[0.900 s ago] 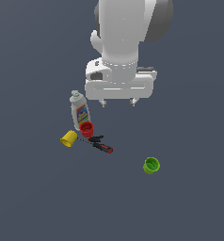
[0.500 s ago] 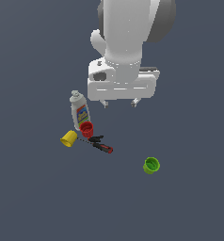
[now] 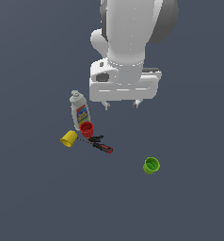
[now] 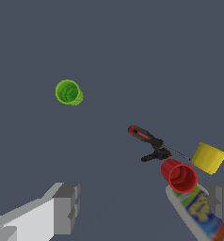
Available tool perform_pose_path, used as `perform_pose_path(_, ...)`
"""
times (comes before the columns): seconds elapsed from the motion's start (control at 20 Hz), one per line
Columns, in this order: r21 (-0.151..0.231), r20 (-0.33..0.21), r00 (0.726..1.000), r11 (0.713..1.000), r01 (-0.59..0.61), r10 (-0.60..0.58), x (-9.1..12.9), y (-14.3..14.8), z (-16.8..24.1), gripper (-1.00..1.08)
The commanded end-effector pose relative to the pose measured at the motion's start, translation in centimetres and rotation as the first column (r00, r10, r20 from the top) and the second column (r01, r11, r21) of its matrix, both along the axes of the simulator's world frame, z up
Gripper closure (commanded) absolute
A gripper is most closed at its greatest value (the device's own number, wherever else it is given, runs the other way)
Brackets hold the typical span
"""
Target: Pick up a designated object from a clutter of objects.
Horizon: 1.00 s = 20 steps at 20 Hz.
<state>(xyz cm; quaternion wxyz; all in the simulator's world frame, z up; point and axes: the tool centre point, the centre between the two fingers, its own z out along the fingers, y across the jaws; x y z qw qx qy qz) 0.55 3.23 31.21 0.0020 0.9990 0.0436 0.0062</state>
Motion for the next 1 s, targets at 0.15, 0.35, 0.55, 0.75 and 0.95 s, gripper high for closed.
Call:
perform_pose_path(0.15,0.002,-0.001,0.999,0.999,0.034,-0.034,0.7,0.5,-0.7,-0.92)
perform_pose_path(0.35,0.003,-0.002,0.997,0.997,0.078,-0.078,1.7,1.2,-1.6,-0.92)
perform_pose_path(0.55,0.005,-0.003,0.99,0.99,0.138,-0.138,2.9,2.2,-2.9,-0.92)
perform_pose_path(0.75,0.007,-0.005,0.977,0.977,0.212,-0.212,4.3,3.5,-4.6,-0.92)
perform_pose_path(0.95,0.009,-0.007,0.957,0.956,0.292,-0.292,5.7,4.9,-6.6,-0.92)
